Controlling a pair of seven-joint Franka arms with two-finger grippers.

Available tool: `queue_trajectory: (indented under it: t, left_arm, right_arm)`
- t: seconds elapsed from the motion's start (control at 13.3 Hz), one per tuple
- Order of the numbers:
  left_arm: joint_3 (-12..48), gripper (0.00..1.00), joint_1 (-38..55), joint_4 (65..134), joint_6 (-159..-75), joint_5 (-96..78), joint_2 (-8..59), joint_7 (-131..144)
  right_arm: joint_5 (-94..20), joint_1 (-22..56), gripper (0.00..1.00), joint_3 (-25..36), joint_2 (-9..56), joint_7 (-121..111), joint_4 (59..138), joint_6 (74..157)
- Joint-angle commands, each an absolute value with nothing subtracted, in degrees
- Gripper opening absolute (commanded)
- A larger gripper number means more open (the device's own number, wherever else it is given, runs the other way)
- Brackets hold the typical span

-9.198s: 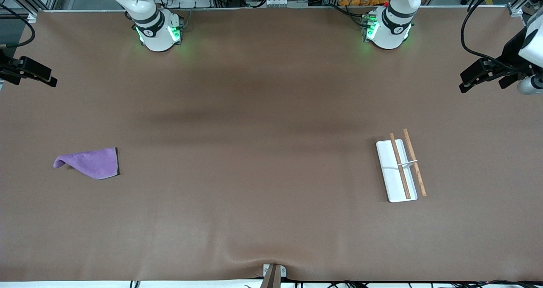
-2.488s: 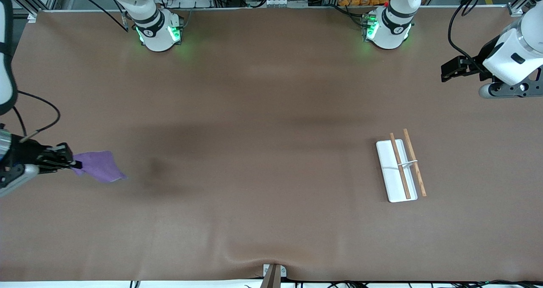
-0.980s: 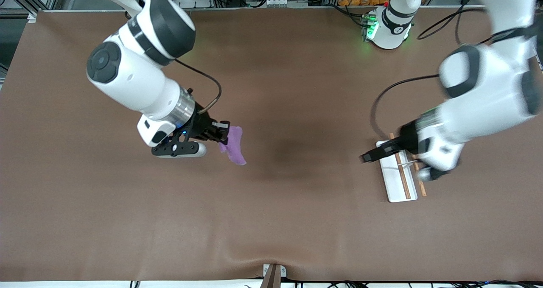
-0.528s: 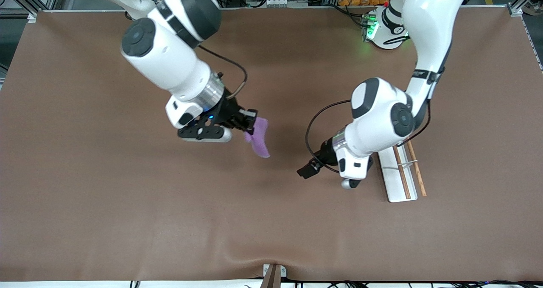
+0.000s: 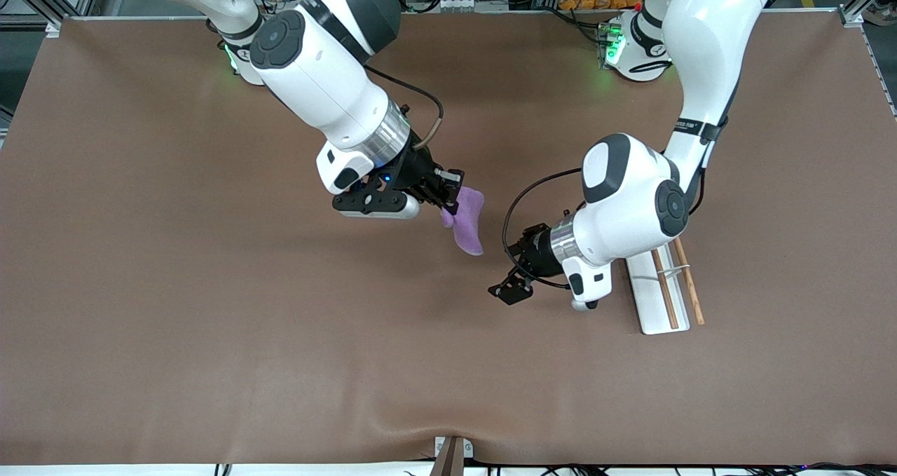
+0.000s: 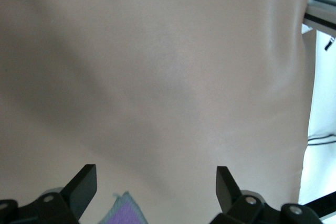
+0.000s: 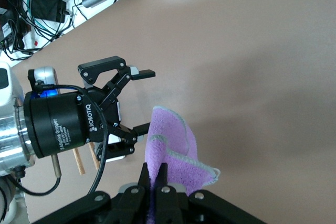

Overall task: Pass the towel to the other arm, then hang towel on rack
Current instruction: 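Carry the towel toward the left gripper while the left gripper reaches it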

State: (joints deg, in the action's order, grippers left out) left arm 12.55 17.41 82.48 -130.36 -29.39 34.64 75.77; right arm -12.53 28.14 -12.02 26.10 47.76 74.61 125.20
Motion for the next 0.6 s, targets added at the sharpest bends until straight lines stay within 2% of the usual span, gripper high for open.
queue_trajectory:
  t: [0.0,0.15,0.23,0.53]
  left_arm:
    - [12.7,1.0,17.7,82.5,-128.3,-30.4,33.5,82.8]
    - [12.7,0.85,17.3,82.4,-123.7,-30.3,33.4,83.5]
    - [12.7,0.82,17.1,82.3,-121.9,-30.5,33.3,83.6]
    - [12.7,0.82,15.5,82.1,-119.4,-34.7,33.2,83.1]
  right_arm:
    - [-12.0,28.8,0.0,-11.5,26.8,49.1,74.0,127.5]
    - [-12.0,29.0,0.0,-11.5,27.1,49.1,74.1,128.3]
    - [-12.0,29.4,0.0,-11.4,27.2,49.2,74.1,129.3]
    - [-12.0,29.6,0.0,-11.4,27.2,49.2,74.3,129.9]
